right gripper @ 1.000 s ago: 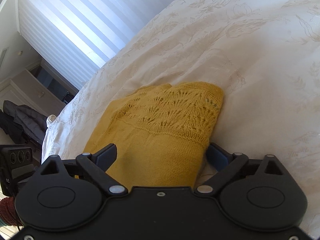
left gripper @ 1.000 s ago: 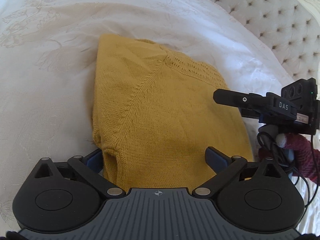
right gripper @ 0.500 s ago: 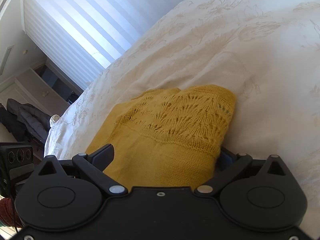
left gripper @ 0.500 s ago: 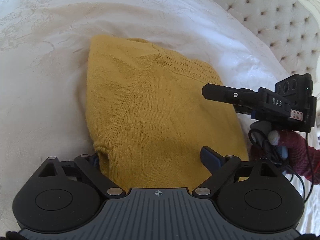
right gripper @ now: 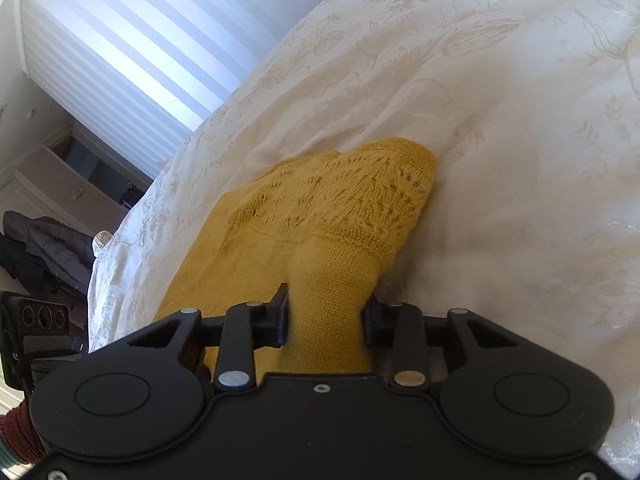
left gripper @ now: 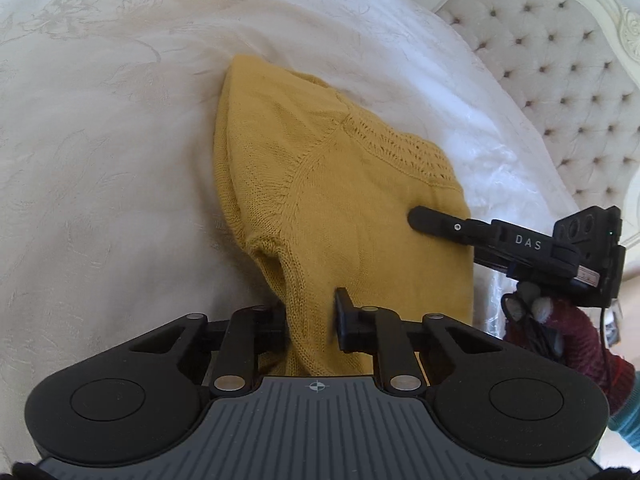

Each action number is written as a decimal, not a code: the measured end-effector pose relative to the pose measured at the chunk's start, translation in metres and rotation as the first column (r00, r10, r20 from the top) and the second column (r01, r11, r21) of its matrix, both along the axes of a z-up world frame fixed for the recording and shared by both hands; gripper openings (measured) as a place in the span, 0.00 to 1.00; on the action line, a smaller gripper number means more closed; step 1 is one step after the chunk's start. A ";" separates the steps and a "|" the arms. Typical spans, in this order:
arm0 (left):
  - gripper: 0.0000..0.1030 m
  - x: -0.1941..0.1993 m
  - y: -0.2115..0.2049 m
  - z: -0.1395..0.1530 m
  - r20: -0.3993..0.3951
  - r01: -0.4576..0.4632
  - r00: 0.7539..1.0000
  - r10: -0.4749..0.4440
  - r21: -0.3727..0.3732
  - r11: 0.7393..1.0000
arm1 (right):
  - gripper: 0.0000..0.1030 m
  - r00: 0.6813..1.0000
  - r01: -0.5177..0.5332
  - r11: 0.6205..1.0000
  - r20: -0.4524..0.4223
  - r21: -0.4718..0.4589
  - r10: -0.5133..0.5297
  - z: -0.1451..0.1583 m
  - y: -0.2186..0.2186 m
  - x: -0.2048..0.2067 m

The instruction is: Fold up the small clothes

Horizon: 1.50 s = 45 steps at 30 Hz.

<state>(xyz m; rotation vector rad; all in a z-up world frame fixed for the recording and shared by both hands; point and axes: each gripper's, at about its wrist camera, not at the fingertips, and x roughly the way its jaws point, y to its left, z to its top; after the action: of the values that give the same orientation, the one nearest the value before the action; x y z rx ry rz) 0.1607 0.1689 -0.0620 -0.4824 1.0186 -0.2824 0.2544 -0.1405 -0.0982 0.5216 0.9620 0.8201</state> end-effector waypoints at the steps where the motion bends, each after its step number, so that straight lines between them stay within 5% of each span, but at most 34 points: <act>1: 0.17 -0.002 -0.002 0.003 0.000 0.004 1.000 -0.004 0.000 1.000 | 0.37 1.000 0.010 1.000 -0.005 -0.003 -0.010 0.003 -0.002 -0.002; 7: 0.16 -0.027 -0.015 0.021 -0.008 0.036 0.999 -0.037 -0.080 0.996 | 0.30 0.999 0.031 0.998 0.010 -0.051 -0.031 0.034 -0.027 -0.029; 10: 0.16 -0.038 -0.024 0.022 0.005 0.063 0.998 -0.063 -0.041 0.997 | 0.30 0.999 0.044 0.999 -0.022 -0.030 -0.044 0.041 -0.048 -0.044; 14: 0.16 -0.037 -0.020 0.015 0.006 0.048 0.999 -0.048 -0.005 0.999 | 0.38 0.999 0.042 0.998 0.008 -0.046 -0.041 0.038 -0.057 -0.054; 16: 0.16 -0.036 -0.014 0.015 0.005 0.030 1.000 -0.030 -0.012 0.999 | 0.61 0.998 0.058 0.998 -0.004 -0.034 -0.058 0.034 -0.060 -0.052; 18: 0.16 -0.034 -0.013 0.017 0.018 0.033 0.999 -0.033 0.001 0.999 | 0.71 0.997 0.076 0.997 -0.035 0.014 -0.076 0.029 -0.064 -0.051; 28: 0.16 -0.031 -0.008 0.007 0.002 0.040 0.999 -0.040 -0.007 0.999 | 0.71 0.991 -0.131 0.990 -0.024 0.046 0.133 0.006 -0.039 -0.086; 29: 0.16 -0.031 -0.008 0.006 -0.003 0.039 0.999 -0.039 -0.011 0.999 | 0.70 0.988 -0.153 0.987 -0.008 0.042 0.154 0.006 -0.036 -0.090; 32: 0.16 -0.031 -0.004 0.006 -0.006 0.044 0.999 -0.044 -0.007 0.999 | 0.31 0.961 -0.272 0.960 -0.034 0.069 0.275 0.013 -0.024 -0.098; 36: 0.18 -0.032 0.002 0.003 -0.010 0.041 0.999 -0.041 0.017 0.999 | 0.27 0.892 -0.251 0.908 -0.282 0.336 0.352 0.006 -0.044 -0.089; 38: 0.24 -0.031 0.003 -0.002 -0.026 0.032 0.999 -0.032 0.025 0.999 | 0.27 0.888 -0.243 0.924 -0.316 0.295 0.335 0.007 -0.054 -0.085; 42: 0.31 -0.031 0.004 -0.005 -0.022 0.055 0.998 -0.054 0.050 0.997 | 0.28 0.881 -0.410 0.912 -0.261 -0.005 0.395 0.017 -0.049 -0.088; 44: 0.35 -0.030 0.001 -0.005 -0.018 0.069 0.998 -0.068 0.046 0.997 | 0.34 0.894 -0.420 0.907 -0.191 -0.035 0.406 0.027 -0.053 -0.090; 45: 0.41 -0.030 0.000 -0.006 -0.017 0.076 0.997 -0.076 0.039 0.996 | 0.46 0.912 -0.387 0.922 -0.151 -0.010 0.382 0.031 -0.062 -0.091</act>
<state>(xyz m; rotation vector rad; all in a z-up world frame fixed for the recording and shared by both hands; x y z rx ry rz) 0.1308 0.1685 -0.0679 -0.4112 1.0568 -0.3264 0.1636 -0.2022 -0.0667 0.3635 1.2381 1.1249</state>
